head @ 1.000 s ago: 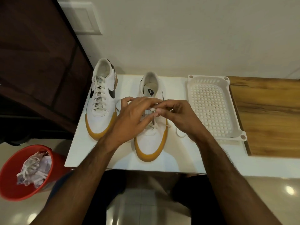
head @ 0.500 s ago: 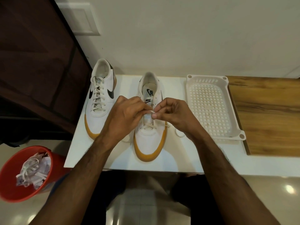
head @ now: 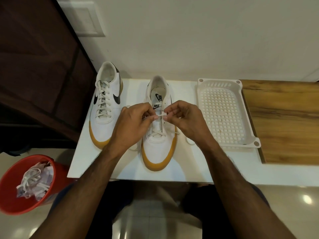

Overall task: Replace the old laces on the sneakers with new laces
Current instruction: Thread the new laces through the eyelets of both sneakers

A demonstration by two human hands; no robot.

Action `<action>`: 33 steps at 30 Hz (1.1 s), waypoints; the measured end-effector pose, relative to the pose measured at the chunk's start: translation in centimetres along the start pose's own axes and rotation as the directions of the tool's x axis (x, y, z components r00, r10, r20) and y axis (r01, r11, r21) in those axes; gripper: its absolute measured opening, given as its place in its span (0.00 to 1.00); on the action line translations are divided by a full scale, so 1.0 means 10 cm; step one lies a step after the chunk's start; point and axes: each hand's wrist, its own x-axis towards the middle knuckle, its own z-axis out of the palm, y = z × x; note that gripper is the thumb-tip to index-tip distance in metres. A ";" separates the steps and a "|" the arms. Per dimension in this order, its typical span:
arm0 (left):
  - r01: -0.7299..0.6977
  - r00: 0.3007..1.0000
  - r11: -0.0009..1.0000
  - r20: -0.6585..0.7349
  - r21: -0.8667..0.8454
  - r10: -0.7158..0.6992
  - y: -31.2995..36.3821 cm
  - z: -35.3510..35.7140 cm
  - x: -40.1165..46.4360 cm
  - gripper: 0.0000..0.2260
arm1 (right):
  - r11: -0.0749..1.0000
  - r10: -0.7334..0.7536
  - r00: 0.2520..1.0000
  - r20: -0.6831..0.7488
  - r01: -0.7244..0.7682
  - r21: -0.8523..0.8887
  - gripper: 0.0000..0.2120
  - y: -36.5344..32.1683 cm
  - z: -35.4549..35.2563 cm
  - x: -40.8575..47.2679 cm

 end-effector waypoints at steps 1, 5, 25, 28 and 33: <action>0.041 0.999 0.999 -0.004 0.002 -0.041 -0.02 0.00 -0.01 0.03 | 0.998 0.058 0.998 -0.031 -0.059 -0.033 0.09 0.01 0.01 0.00; 0.143 0.990 0.989 -0.001 0.033 -0.143 -0.07 0.01 -0.02 0.01 | 0.946 0.221 0.975 -0.025 -0.221 -0.236 0.22 0.01 0.16 -0.06; 0.257 0.964 0.966 0.069 0.000 -0.257 -0.01 0.23 0.00 0.01 | 0.928 0.242 0.965 -0.100 -0.260 -0.265 0.03 0.01 0.18 -0.09; 0.234 0.968 0.972 0.086 0.022 -0.235 -0.01 0.25 -0.01 0.01 | 0.936 0.265 0.960 -0.093 -0.279 -0.213 0.03 0.05 0.16 -0.09; 0.181 0.975 0.978 0.115 0.100 -0.192 0.00 0.24 0.00 0.01 | 0.947 0.266 0.961 -0.069 -0.274 -0.168 0.03 0.08 0.14 -0.10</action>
